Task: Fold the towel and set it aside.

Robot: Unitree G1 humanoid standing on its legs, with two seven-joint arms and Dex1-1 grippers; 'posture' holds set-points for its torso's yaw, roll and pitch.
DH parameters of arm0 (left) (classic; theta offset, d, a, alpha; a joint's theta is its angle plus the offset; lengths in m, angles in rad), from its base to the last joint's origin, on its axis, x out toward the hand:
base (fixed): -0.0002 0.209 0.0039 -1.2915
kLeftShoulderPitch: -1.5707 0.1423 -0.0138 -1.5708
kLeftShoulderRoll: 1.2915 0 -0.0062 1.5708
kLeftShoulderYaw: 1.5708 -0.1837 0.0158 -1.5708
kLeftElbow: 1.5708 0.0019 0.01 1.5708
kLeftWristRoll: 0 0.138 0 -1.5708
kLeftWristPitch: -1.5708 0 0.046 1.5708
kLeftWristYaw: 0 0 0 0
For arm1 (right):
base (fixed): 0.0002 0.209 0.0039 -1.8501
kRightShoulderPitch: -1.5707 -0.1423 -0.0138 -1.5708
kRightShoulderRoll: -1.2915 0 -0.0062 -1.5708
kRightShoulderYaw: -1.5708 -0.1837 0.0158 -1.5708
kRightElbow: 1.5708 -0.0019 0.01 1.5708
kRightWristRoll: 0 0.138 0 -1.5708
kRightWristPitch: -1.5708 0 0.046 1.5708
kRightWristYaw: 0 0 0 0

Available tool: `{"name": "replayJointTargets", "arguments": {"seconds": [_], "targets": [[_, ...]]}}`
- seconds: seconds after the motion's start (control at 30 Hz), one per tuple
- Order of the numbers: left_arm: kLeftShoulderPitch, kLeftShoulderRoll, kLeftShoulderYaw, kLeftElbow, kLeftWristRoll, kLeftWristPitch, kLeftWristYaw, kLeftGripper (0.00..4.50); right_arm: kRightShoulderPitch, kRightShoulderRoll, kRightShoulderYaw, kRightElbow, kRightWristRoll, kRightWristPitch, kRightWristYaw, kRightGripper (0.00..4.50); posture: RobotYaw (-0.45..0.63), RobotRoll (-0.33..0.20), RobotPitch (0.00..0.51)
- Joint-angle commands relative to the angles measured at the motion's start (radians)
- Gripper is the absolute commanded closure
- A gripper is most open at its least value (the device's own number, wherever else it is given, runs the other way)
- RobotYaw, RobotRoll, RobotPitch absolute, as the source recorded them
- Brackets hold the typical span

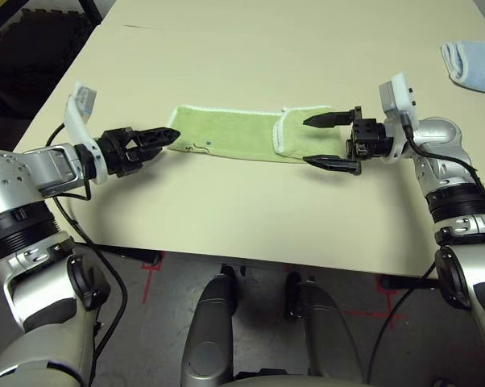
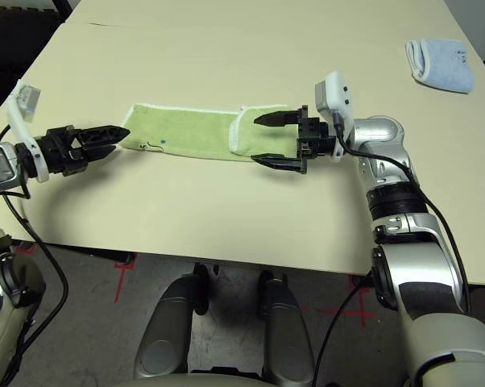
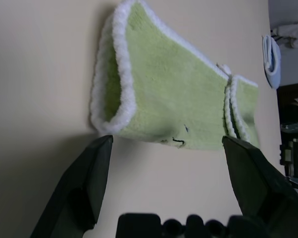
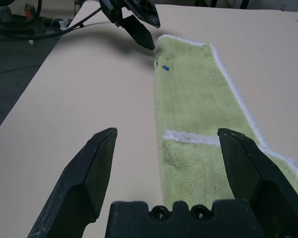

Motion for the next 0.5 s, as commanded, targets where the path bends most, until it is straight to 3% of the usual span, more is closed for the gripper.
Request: {"name": "replayJointTargets", "arguments": {"seconds": [0.03, 0.3, 0.5], "targets": [[-0.012, -0.018, 0.016, 0.023, 0.014, 0.016, 0.032, 0.0, 0.005, -0.008, 0.002, -0.011, 0.007, -0.002, 0.005, 0.07, 0.11, 0.0, 0.281], [-0.032, -0.022, 0.004, 0.07, 0.039, 0.016, 0.053, 0.0, 0.002, -0.013, 0.004, -0.038, 0.008, 0.02, -0.003, 0.07, 0.09, 0.0, 0.285], [-0.007, 0.03, -0.046, 0.084, 0.019, 0.016, 0.039, 0.0, -0.002, -0.011, 0.006, -0.065, 0.008, 0.045, -0.014, 0.07, 0.09, 0.0, 0.284]]}}
